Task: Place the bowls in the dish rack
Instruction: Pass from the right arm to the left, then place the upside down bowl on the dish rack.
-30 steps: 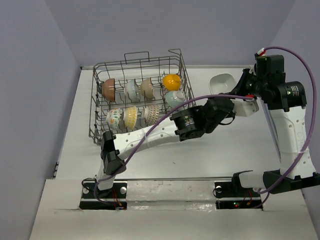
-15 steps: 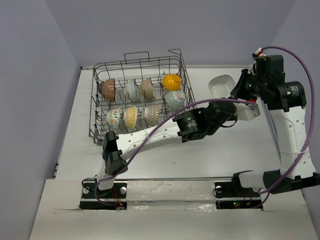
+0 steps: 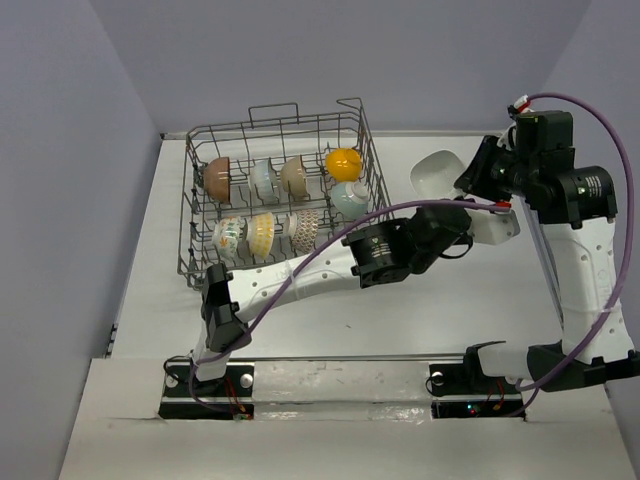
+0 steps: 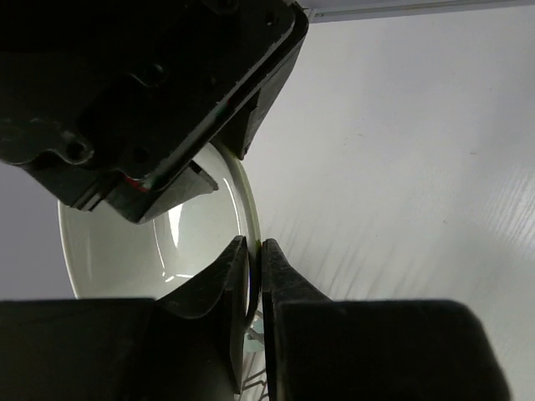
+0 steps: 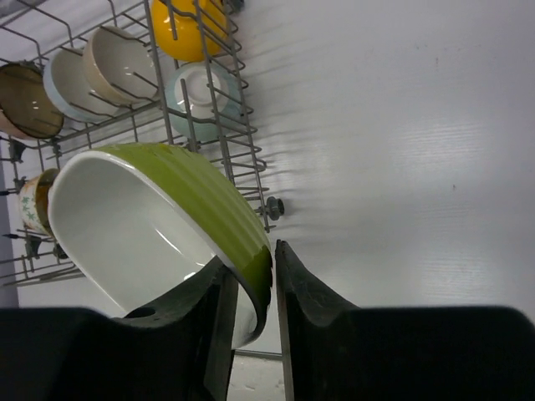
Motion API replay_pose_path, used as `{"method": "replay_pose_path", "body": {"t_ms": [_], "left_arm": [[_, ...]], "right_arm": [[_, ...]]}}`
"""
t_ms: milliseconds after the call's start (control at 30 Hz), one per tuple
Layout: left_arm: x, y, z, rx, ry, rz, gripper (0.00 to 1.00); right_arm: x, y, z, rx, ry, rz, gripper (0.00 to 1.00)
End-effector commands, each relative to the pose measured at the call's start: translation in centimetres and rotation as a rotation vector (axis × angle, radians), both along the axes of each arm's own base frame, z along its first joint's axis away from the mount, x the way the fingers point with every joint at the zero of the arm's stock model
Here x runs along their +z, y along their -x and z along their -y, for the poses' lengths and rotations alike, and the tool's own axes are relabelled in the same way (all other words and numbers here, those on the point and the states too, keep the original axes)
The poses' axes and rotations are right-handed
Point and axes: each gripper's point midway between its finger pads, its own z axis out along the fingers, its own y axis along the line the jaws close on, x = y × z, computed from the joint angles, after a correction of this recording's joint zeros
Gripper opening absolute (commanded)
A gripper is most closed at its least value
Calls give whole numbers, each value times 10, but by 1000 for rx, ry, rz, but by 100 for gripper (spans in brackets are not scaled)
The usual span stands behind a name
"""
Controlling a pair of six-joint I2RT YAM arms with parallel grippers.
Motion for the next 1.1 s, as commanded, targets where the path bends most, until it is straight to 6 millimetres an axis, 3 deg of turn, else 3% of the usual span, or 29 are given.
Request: {"method": "replay_pose_path", "body": {"t_ms": [0,200,333,633,900,1067], "left_arm": [[40,8,-17,21,99,21,0],[40,12,-19,13,98,22,0],[40,14,-22,14,98,21,0],[46,15,-39,19,126,4,0],[52,13,-52,22,151,-4,0],[63,2,-70,29,210,-35,0]], "right_arm": [[41,-3,-7,-10,-85,153,32],[43,-5,-4,-30,-78,166,44],[55,-5,-1,-48,-83,209,53],[100,3,13,-147,-134,358,56],[106,3,12,-163,-164,377,56],[113,10,20,-196,-158,405,57]]}}
